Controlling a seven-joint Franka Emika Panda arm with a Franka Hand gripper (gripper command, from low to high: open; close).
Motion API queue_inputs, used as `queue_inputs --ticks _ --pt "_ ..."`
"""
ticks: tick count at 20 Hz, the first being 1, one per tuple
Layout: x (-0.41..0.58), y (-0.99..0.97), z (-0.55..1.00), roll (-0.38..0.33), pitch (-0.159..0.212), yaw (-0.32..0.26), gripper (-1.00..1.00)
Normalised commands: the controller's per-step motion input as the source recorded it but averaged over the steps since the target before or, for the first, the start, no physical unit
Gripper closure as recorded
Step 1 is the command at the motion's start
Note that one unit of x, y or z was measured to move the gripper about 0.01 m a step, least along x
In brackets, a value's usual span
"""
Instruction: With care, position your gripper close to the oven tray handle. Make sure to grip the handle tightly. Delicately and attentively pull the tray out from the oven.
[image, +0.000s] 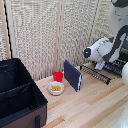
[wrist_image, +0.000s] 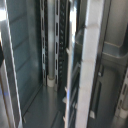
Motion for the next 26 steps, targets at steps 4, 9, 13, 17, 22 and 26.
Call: queue_inputs --ticks 4,9,13,17,22,26 --pt "0.159 -0.25 0.00 0.016 0.055 0.004 1.00" --pt "0.178 -0.29 0.00 0.021 0.052 0.001 1.00" --pt "0.164 -0.21 0.00 0.001 0.043 0.000 1.00" --pt "0.179 -0.07 0.00 -0.020 0.050 0.000 1.00" --pt "0.159 -0.02 0.00 -0.012 0.047 0.000 1.00" --pt "0.346 0.05 0.11 0.174 0.097 -0.113 1.00"
